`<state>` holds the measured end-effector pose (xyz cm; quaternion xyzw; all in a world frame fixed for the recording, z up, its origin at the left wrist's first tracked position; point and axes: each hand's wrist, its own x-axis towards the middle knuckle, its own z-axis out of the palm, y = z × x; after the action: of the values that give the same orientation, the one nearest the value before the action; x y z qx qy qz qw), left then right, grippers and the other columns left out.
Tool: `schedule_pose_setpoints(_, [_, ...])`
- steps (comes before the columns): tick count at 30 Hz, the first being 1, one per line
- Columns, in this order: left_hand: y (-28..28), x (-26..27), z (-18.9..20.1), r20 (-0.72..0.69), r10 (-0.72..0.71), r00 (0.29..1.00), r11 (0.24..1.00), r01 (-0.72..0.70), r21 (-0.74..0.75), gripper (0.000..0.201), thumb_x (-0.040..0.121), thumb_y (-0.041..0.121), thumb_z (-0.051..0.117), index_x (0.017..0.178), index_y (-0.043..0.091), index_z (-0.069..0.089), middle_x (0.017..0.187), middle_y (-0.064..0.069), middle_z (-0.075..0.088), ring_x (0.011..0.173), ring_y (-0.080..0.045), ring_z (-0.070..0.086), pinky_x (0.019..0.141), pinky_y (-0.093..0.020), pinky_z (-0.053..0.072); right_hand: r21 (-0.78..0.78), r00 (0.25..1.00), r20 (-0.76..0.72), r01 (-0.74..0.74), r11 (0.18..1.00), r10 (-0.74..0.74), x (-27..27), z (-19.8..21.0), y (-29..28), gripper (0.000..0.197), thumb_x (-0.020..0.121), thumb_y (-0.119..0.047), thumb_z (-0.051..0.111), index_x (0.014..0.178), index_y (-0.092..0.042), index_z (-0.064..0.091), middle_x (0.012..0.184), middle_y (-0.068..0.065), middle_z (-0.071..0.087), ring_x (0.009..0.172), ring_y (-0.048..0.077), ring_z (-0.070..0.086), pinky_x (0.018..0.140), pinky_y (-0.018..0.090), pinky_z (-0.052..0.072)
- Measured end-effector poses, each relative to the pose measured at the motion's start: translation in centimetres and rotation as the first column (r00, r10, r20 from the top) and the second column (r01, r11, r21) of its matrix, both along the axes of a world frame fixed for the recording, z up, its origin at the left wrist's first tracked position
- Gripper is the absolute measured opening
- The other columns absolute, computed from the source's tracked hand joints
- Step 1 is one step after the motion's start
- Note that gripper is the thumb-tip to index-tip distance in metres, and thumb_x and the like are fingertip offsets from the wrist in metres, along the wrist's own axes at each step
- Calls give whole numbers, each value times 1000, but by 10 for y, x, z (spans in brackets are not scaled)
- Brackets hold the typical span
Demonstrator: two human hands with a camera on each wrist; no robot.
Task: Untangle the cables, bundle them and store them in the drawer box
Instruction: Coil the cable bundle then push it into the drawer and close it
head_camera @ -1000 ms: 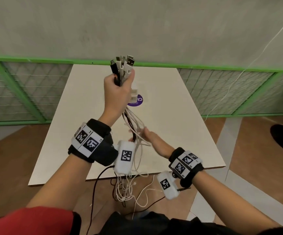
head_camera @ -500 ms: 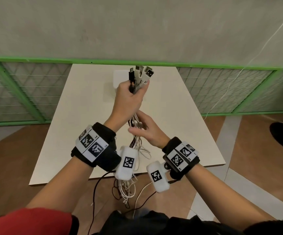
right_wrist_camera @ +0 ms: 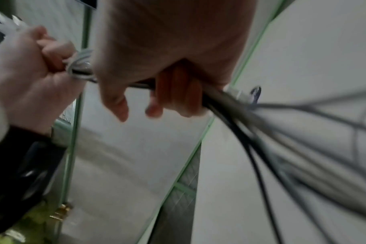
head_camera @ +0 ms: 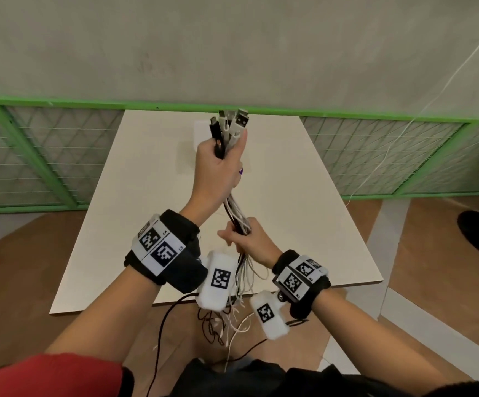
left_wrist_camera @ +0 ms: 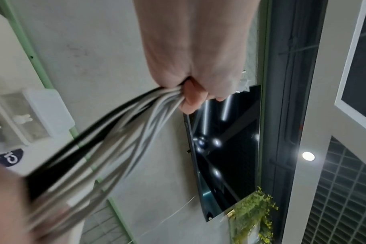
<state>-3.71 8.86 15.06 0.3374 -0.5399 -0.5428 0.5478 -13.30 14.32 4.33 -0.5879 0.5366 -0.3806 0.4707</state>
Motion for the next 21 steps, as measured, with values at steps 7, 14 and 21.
schedule_pose_setpoints(7, [-4,-8,-7,160,22,987,997,-33,68,37,93,13,54,60,14,36,37,13,26,33,-7,21,37,-16,19,-248,1000,-15,15,969,-19,-8,31,-10,11,86,-16,60,82,-6,60,75,8,64,73,23,60,74,42,49])
schedule_pose_setpoints(14, [-10,-7,-14,263,-25,965,998,9,63,39,94,16,53,60,15,34,36,11,26,34,-7,22,39,-19,21,158,893,-178,-388,908,413,-22,49,-15,30,74,-25,68,99,-13,57,81,-2,59,78,13,57,79,31,46])
schedule_pose_setpoints(21, [0,-13,-20,278,62,959,998,-63,-4,38,92,22,56,60,12,39,48,0,28,44,-17,28,48,-29,26,-98,968,-185,-192,976,172,-11,47,-20,11,90,-16,55,83,-9,59,69,-4,66,65,9,61,71,30,50])
